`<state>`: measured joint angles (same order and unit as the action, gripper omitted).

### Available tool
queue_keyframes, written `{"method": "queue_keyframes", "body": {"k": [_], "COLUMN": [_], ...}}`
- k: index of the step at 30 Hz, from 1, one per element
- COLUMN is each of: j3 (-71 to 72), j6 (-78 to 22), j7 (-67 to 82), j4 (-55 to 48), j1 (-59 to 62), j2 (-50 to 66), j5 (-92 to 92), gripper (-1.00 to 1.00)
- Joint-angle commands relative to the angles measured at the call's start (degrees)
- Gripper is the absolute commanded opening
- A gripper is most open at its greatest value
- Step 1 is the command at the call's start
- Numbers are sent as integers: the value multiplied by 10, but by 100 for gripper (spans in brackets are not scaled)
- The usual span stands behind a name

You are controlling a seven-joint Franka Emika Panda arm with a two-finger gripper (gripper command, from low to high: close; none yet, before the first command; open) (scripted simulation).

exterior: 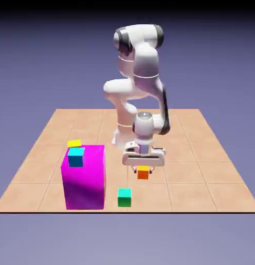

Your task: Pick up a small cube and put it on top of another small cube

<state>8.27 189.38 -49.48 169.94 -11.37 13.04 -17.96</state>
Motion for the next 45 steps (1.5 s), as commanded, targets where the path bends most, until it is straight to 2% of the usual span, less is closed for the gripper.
{"method": "queue_keyframes", "body": {"k": [1,10,13,27,39,42,45], "j3": [2,23,45,-3,-102,-88,-89], "j6": [-14,-135,-148,-435,-673,-681,-606], "j7": [-18,-185,-182,-180,-210,-206,-208], "j4": [5,46,44,-246,-495,-494,-455], "j1": [9,87,99,227,320,300,302], "j2": [-18,-177,-188,-184,-175,-179,-143], "j5": [24,249,250,208,199,209,211], "gripper": [-100,-100,-100,-100,-100,-100,-100]}}
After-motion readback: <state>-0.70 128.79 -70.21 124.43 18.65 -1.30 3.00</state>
